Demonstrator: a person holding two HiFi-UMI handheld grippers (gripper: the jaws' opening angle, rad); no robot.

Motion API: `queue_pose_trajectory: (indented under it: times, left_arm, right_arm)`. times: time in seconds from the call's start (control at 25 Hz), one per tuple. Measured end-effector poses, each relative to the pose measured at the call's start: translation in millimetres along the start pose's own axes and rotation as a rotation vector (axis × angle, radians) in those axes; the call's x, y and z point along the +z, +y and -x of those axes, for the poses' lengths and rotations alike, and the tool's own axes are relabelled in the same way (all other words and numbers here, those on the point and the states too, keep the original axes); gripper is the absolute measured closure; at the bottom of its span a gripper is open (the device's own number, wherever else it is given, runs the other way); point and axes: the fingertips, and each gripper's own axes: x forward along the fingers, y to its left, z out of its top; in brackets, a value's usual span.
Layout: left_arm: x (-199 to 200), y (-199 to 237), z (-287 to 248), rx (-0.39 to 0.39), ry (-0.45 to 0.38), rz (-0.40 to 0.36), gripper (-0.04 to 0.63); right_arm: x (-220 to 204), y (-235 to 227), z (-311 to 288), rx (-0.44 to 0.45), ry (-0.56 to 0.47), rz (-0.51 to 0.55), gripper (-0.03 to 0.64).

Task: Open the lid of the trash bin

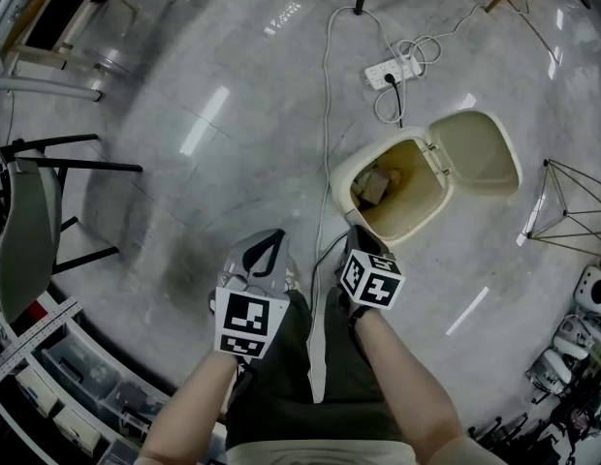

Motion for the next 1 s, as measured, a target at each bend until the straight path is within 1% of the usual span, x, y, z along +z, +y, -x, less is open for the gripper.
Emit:
queue_pose_trajectory:
  times: [0.12, 0.32, 0.48, 0.72, 1.0]
  left_arm:
    - [20.3, -0.4, 16.0, 0.006, -0.012, -0.014, 0.594]
    - [71.5, -3.3, 55.4, 0.018, -0.053, -0.027, 0.594]
    - [128.1, -5.0, 92.4, 0.033, -0.131, -0.051, 0.594]
    - [208.2, -27.4, 162.6, 0.044, -0.241, -0.092, 0.594]
    - [286.0, -51.4, 247.3, 0.072, -0.355, -0.166, 0.594]
  right_arm:
    - [25.8, 9.0, 28.5, 0.043, -0.03, 0.064, 0.614]
    - [78.6, 36.4, 99.1, 0.125, -0.097, 0.16, 0.614]
    - [129.6, 64.0, 161.5, 0.183, -0.181, 0.231, 0.614]
    - [196.3, 100.8, 276.1, 0.252, -0.306, 0.309, 0.614]
    - [259.3, 137.3, 405.5, 0.323, -0.47, 0.383, 0.614]
